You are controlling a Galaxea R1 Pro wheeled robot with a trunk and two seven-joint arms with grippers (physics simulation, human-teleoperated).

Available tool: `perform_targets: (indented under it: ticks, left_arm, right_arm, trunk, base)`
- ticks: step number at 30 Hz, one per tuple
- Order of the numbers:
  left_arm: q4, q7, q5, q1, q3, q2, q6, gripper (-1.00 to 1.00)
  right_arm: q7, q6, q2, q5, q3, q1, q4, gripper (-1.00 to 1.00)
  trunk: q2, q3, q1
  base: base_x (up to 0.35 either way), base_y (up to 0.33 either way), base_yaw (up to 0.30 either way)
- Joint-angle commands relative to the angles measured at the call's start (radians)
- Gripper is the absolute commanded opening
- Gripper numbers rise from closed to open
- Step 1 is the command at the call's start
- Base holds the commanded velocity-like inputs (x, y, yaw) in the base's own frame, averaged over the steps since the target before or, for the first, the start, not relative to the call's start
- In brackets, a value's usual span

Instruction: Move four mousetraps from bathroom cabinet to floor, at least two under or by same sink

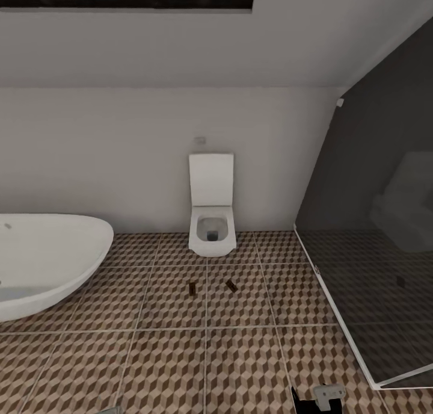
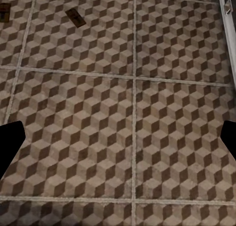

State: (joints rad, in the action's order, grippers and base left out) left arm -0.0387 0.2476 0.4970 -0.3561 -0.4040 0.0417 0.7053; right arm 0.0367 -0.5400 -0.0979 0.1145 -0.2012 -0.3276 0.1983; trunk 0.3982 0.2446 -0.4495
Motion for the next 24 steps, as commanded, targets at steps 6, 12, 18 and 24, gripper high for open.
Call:
perform_targets:
  ticks: [6, 12, 18, 24]
  left_arm:
    - [-0.003, 0.006, 0.003, -0.001, -0.009, 0.0, 0.003, 1.0]
    - [-0.003, 0.006, 0.003, -0.001, -0.009, 0.0, 0.003, 1.0]
    - [-0.003, 0.006, 0.003, -0.001, -0.009, -0.001, 0.003, 1.0]
    - [-0.003, 0.006, 0.003, -0.001, -0.009, -0.001, 0.003, 1.0]
  right_arm:
    - [0.003, -0.003, 0.001, 0.01, -0.009, -0.001, 0.0, 1.0]
    - [0.003, -0.003, 0.001, 0.01, -0.009, -0.001, 0.0, 1.0]
    - [0.003, -0.004, 0.001, 0.009, -0.009, 0.0, 0.0, 1.0]
    - [0.003, -0.004, 0.001, 0.008, -0.009, 0.002, 0.0, 1.0]
  trunk:
    - [0.002, 0.002, -0.001]
    - [0.002, 0.002, -0.001]
    - [0.002, 0.001, -0.001]
    - [0.002, -0.006, -0.001]
  base:
    - [0.0, 0.0, 0.0]
    - [0.0, 0.0, 0.0]
    - [0.0, 0.0, 0.0]
    - [0.0, 0.0, 0.0]
